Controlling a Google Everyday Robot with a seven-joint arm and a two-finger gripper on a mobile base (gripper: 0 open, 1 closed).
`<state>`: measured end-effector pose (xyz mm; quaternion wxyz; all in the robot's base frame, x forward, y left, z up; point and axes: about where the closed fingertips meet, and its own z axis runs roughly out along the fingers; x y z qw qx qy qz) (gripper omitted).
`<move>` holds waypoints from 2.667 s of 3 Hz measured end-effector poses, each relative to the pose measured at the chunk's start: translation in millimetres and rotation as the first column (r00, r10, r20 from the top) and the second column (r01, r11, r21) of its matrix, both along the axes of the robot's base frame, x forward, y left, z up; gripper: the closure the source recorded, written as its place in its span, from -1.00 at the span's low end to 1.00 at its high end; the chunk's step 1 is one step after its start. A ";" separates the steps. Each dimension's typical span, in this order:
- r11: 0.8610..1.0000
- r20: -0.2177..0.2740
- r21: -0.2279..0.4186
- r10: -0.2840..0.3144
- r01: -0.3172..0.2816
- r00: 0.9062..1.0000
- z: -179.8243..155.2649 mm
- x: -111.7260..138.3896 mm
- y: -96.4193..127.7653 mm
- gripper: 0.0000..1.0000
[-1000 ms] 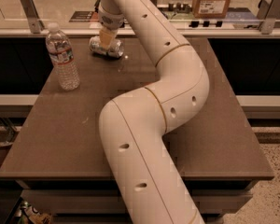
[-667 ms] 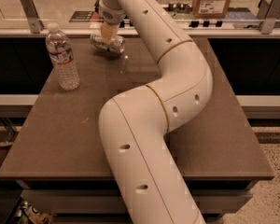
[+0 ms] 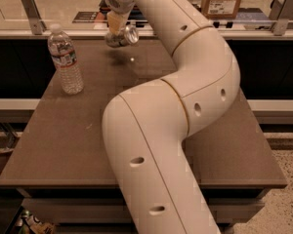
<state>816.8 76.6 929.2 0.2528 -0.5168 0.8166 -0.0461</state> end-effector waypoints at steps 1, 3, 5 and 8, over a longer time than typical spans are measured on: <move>0.997 0.107 0.073 0.009 -0.017 0.994 44.4 -11.2 -2.0 1.00; 0.969 0.285 0.209 0.068 -0.131 0.956 104.2 -49.7 21.2 0.62; 0.969 0.280 0.207 0.071 -0.132 0.957 101.2 -49.7 22.9 -0.31; 0.969 0.274 0.202 0.081 -0.140 0.958 99.9 -48.4 22.3 -1.00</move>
Offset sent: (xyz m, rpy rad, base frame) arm -0.1216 -0.0014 -0.0177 0.1890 -0.2133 0.1178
